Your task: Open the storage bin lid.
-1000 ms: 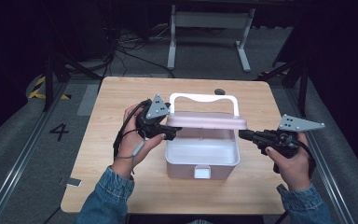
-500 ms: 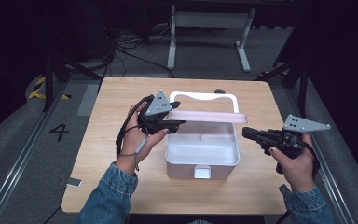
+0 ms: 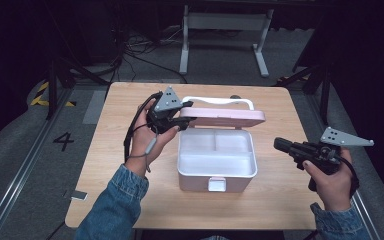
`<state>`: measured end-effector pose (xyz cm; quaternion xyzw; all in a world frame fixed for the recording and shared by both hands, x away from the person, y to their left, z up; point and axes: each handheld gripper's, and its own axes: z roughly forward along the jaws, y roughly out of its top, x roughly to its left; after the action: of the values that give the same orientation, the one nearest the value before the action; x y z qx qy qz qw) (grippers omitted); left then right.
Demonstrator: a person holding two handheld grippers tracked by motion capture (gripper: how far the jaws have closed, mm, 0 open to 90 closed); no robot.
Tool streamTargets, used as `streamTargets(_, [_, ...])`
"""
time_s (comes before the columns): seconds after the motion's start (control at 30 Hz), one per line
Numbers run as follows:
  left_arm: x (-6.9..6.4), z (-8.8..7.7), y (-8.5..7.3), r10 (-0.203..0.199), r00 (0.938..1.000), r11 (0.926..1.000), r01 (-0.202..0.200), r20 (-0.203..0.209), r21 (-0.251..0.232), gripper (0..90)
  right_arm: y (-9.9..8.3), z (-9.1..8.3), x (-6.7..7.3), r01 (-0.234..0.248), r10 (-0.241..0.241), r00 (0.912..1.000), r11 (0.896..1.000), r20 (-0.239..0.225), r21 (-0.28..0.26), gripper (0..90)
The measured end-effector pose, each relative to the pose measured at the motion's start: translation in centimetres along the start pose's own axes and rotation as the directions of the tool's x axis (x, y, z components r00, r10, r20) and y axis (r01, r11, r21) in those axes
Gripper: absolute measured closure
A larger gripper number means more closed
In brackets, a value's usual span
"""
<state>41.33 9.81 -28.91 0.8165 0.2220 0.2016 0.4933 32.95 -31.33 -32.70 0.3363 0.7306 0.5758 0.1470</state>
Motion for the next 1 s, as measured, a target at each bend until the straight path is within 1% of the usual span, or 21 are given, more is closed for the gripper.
streamTargets(0.03, [0.0, 0.0, 0.0, 0.0, 1.0, 1.0, 0.0, 0.0, 0.0, 62.1, 0.0, -0.1, -0.1, 0.001, -0.001, 1.0, 1.0, 0.004, -0.002, 85.9])
streamTargets(0.07, [0.2, 0.2, 0.2, -0.01, 1.0, 1.0, 0.01, 0.0, 0.0, 62.3, -0.1, -0.2, -0.1, -0.001, 0.001, 1.0, 1.0, 0.008, -0.002, 85.8])
streamTargets(0.13, [0.5, 0.3, 0.4, -0.012, 0.9999, 0.9999, 0.012, -0.002, 0.006, 62.3, -0.1, -0.3, -0.2, -0.004, 0.004, 0.9999, 1.0, 0.01, -0.004, 85.5])
streamTargets(0.2, [0.5, 0.4, 0.4, -0.012, 0.9999, 0.9999, 0.012, -0.006, 0.002, 62.2, -0.1, -0.3, -0.3, -0.006, 0.006, 0.9999, 1.0, 0.009, -0.004, 85.5])
streamTargets(0.33, [0.9, 0.8, 0.6, -0.033, 0.9989, 0.9995, 0.033, -0.034, -0.001, 61.4, -0.2, -0.2, -0.5, -0.007, 0.007, 1.0, 1.0, 0.006, -0.005, 85.3])
streamTargets(0.37, [1.1, 0.9, 0.7, -0.03, 0.9988, 0.9995, 0.03, -0.039, 0.001, 61.3, -0.2, -0.2, -0.6, -0.005, 0.005, 1.0, 1.0, 0.004, -0.006, 85.3])
streamTargets(0.4, [1.1, 1.0, 0.7, -0.04, 0.9983, 0.9992, 0.04, -0.043, -0.002, 61.1, -0.2, -0.2, -0.6, -0.005, 0.005, 1.0, 1.0, 0.004, -0.005, 85.3])
streamTargets(0.57, [1.7, 1.5, 0.9, -0.043, 0.9975, 0.9991, 0.043, -0.056, -0.006, 60.7, -0.1, -0.2, -0.6, -0.011, 0.011, 0.9999, 1.0, 0.006, -0.004, 84.9])
streamTargets(0.6, [1.9, 1.7, 0.9, -0.048, 0.9971, 0.9989, 0.048, -0.06, -0.005, 60.7, -0.1, -0.2, -0.7, -0.005, 0.005, 1.0, 1.0, 0.005, -0.007, 84.7])
streamTargets(0.73, [2.4, 2.3, 1.1, -0.068, 0.9946, 0.9977, 0.068, -0.078, -0.004, 59.6, -0.2, -0.2, -0.8, -0.013, 0.013, 0.9999, 1.0, 0.007, -0.01, 84.2])
streamTargets(0.83, [3.1, 2.9, 1.2, -0.095, 0.9921, 0.9954, 0.095, -0.081, -0.01, 59.0, -0.3, -0.1, -0.8, -0.015, 0.015, 0.9999, 1.0, 0.007, -0.006, 84.0])
streamTargets(0.97, [3.5, 3.3, 1.1, -0.102, 0.9909, 0.9948, 0.101, -0.088, -0.013, 58.0, -0.3, 0.0, -0.9, -0.016, 0.016, 0.9999, 1.0, 0.006, -0.002, 83.1])
streamTargets(1.0, [3.7, 3.5, 1.0, -0.108, 0.9898, 0.9941, 0.106, -0.092, -0.022, 57.7, -0.4, 0.0, -0.9, -0.019, 0.019, 0.9998, 1.0, 0.005, -0.003, 82.9])
